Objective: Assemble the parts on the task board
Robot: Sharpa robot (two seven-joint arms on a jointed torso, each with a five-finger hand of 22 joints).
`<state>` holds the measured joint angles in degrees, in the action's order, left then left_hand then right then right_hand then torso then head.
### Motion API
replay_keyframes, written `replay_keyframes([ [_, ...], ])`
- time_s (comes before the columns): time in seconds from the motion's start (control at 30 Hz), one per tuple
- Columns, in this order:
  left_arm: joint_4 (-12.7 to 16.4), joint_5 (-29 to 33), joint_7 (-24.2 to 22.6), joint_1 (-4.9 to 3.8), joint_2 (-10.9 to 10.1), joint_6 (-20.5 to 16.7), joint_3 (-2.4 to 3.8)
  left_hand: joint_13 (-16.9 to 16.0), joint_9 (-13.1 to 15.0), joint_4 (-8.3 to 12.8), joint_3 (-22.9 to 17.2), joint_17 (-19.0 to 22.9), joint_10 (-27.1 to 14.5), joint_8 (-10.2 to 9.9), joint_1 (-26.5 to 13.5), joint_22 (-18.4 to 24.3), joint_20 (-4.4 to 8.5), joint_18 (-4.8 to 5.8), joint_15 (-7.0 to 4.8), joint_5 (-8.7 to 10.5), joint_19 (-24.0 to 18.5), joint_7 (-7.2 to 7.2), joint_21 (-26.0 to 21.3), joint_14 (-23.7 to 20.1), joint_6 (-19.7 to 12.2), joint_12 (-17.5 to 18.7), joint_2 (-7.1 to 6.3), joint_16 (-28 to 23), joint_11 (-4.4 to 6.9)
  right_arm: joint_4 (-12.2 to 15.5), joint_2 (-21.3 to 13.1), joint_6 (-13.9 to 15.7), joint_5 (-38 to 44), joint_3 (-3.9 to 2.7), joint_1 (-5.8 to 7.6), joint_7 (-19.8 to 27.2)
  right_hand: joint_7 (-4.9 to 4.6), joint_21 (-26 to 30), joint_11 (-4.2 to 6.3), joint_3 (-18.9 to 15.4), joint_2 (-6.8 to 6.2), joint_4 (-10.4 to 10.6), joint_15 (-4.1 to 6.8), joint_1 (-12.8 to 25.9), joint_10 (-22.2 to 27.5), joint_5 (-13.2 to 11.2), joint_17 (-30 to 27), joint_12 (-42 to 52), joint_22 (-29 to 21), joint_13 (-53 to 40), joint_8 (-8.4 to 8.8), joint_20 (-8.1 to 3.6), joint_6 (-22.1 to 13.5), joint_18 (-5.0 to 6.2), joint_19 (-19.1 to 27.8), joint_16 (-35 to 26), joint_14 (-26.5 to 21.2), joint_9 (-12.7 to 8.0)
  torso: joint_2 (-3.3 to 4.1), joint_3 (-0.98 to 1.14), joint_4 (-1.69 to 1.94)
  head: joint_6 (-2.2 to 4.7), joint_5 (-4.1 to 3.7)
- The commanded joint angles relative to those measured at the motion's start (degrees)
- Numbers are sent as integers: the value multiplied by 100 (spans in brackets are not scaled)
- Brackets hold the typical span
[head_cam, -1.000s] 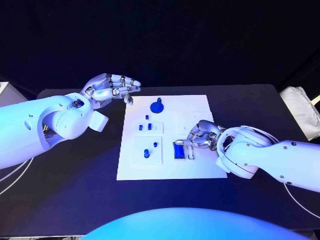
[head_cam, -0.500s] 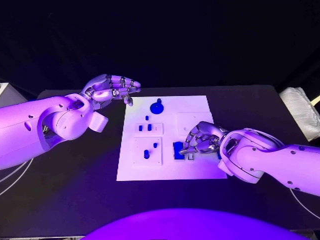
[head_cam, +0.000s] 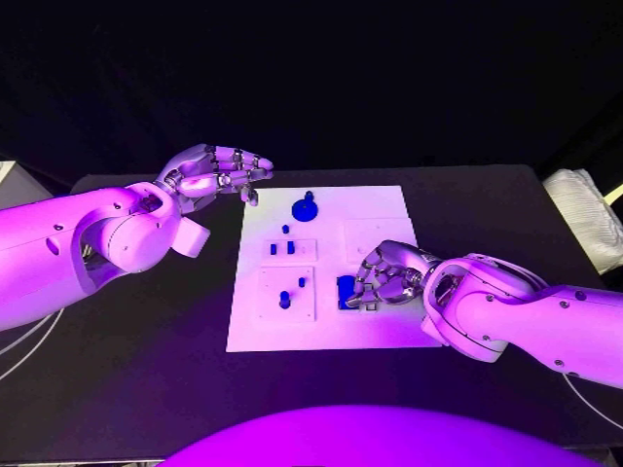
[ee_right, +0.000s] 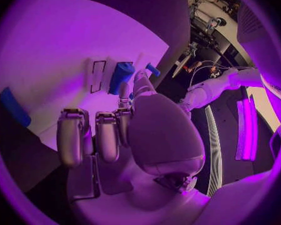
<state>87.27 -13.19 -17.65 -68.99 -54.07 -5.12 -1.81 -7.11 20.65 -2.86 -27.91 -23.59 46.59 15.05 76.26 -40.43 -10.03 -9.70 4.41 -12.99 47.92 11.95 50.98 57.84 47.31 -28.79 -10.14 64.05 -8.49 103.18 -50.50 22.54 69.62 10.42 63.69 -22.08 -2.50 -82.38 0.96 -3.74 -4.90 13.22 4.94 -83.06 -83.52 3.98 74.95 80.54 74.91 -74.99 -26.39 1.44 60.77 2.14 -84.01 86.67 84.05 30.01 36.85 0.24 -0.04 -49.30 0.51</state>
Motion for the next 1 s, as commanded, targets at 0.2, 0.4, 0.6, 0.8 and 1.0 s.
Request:
replay_keyframes([
  [0.2, 15, -6, -40, -2, 0, 81, 4, 8, 5, -11, 13, 6, -38, 19, 36, 10, -8, -77, 7, 7, 30, -3, -23, -26, -40, -39, -9, -5, -18, -43, 60, 53, 690, 0, -30, -186, 53, -73, 114, 190, 36, -24, 60, -314, -271, -70, 984, 68, 1199, -968, -83, -67, -16, -73, -420, 62, 487, 91, 15, -2, 2, -6, -3],
  [0.4, 14, -10, -22, -2, -2, 79, 4, 8, 5, -11, 13, 6, -38, 19, 36, 10, -8, -77, 7, 7, 30, -3, -23, -26, -40, -39, -9, -5, -18, -92, 100, 233, 949, 0, -38, -384, 69, -92, 130, 371, 74, 0, 73, -485, -301, -108, 1000, 136, 1213, -1013, -106, -84, -16, -78, -425, 69, 489, 130, 11, -1, 2, -24, 5],
  [0.6, 15, -13, -16, -2, 1, 83, 4, 8, 6, -14, 16, 7, -43, 22, 38, 12, -9, -77, 8, 7, 31, -2, -27, -29, -40, -44, -7, -4, -19, -107, 135, 387, 1084, -1, -45, -432, 72, -104, 132, 414, 92, 19, 75, -503, -304, -98, 1004, 145, 1219, -1019, -106, -86, -18, -80, -428, 71, 490, 134, 5, 2, -9, -27, 8],
  [0.8, 14, -14, -14, -2, -2, 86, 4, 8, 6, -14, 16, 7, -43, 22, 38, 12, -9, -77, 8, 7, 31, -2, -27, -29, -40, -44, -7, -4, -19, -60, 80, 531, 1039, -1, -49, -341, 70, -90, 130, 487, 49, 159, 75, -416, -302, -57, 999, 140, 1217, -1018, -113, -87, -33, -77, -426, 68, 489, 158, 1, 2, -7, -24, 3],
  [1.0, 22, -14, -8, -2, -24, 73, 4, 8, 6, -14, 16, 7, -43, 22, 38, 12, -9, -77, 8, 7, 31, -2, -27, -29, -40, -44, -7, -4, -19, 116, -227, 539, 812, -6, -11, -311, 21, 36, 95, 606, -37, 344, 53, -223, -230, 49, 921, -12, 1168, -932, -72, -76, -166, -54, -394, 22, 471, 180, -5, -4, -6, -6, -25],
])
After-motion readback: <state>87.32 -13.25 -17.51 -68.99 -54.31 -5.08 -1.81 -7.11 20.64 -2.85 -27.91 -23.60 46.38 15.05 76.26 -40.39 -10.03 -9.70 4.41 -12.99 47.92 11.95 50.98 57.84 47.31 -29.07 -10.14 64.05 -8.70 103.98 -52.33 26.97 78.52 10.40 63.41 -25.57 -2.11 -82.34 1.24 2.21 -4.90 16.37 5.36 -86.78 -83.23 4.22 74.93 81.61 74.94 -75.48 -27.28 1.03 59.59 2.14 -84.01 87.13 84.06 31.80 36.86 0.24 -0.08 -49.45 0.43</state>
